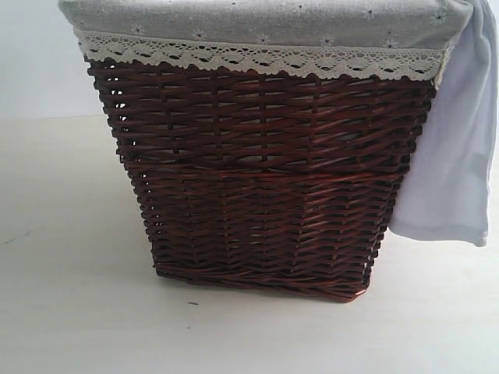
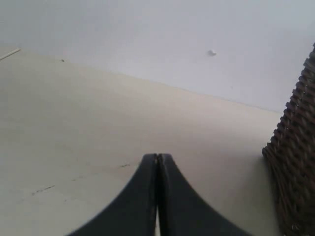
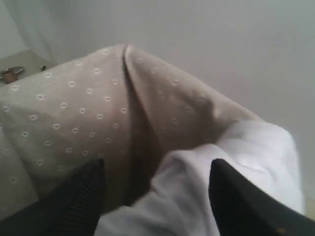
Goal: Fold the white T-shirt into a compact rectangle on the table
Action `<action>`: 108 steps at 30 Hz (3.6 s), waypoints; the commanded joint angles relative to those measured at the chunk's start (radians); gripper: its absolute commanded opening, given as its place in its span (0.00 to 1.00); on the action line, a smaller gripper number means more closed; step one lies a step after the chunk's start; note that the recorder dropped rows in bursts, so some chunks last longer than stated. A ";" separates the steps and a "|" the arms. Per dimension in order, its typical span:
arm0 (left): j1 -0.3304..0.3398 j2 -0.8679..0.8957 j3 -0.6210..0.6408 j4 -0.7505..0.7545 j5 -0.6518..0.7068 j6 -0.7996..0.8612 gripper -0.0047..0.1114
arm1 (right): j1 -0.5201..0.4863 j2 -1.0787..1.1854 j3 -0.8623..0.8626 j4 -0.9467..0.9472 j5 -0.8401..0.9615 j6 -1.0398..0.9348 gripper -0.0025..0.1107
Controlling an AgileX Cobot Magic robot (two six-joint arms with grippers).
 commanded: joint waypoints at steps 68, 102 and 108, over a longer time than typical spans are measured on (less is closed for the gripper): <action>0.003 -0.005 -0.001 -0.009 -0.001 -0.003 0.04 | 0.026 -0.095 -0.090 0.004 -0.014 0.262 0.48; 0.003 -0.005 -0.001 -0.009 -0.001 -0.002 0.04 | 0.842 -0.035 0.557 0.004 1.257 -0.394 0.02; 0.003 -0.005 -0.001 -0.009 -0.001 -0.002 0.04 | 0.842 -0.014 0.439 0.004 1.054 -0.359 0.10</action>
